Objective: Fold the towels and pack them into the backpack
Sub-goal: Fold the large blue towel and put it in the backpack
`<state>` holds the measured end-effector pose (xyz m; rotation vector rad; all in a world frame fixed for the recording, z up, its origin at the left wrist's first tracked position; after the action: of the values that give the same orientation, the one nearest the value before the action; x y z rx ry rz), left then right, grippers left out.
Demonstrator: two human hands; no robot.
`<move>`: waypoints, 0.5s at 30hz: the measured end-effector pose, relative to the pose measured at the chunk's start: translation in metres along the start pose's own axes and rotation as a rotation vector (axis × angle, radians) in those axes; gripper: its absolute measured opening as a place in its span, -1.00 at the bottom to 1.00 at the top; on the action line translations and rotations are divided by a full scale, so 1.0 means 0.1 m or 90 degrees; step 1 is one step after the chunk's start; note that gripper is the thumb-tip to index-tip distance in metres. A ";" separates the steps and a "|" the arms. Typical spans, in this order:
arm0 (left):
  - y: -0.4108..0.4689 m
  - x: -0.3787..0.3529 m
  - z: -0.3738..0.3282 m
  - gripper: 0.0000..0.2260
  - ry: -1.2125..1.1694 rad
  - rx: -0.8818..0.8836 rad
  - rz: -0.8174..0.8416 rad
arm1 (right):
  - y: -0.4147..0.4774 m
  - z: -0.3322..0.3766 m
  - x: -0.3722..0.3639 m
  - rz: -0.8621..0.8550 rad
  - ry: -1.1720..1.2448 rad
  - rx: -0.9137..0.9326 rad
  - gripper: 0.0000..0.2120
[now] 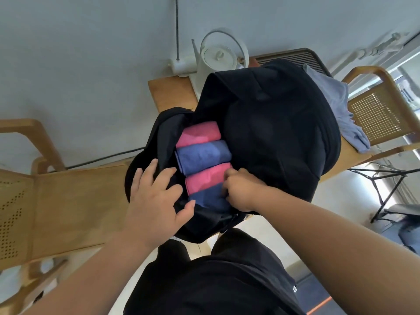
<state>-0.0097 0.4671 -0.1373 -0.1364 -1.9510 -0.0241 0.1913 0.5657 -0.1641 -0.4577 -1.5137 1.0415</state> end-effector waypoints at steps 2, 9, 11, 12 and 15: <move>-0.02 -0.02 -0.03 -0.62 0.005 -0.007 -0.004 | -0.02 0.07 0.04 -0.012 -0.109 -0.016 -0.73; -0.04 -0.04 -0.13 -0.67 0.017 -0.022 -0.041 | 0.10 0.44 0.01 -0.069 -0.303 0.102 -0.54; -0.04 -0.05 -0.13 -0.68 0.017 -0.025 -0.046 | 0.18 0.49 -0.03 -0.020 -0.283 0.100 -0.69; -0.04 -0.05 -0.13 -0.68 0.019 -0.028 -0.047 | 0.22 0.50 -0.05 0.000 -0.274 0.096 -0.74; -0.04 -0.04 -0.12 -0.68 0.025 -0.032 -0.047 | 0.25 0.46 -0.02 0.086 -0.206 0.119 -0.76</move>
<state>0.0029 0.4614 -0.1366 -0.0968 -1.9158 -0.1236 0.1424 0.5606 -0.1817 -0.2702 -1.6647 1.4027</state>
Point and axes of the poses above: each hand's wrist, its own y-axis towards the middle knuckle, its own x-axis out of the back of the hand, z = x × y, the point moved 4 cm from there along y, towards the middle knuckle, and after that the axes turned 9 degrees about z, right-handed, at the moved point
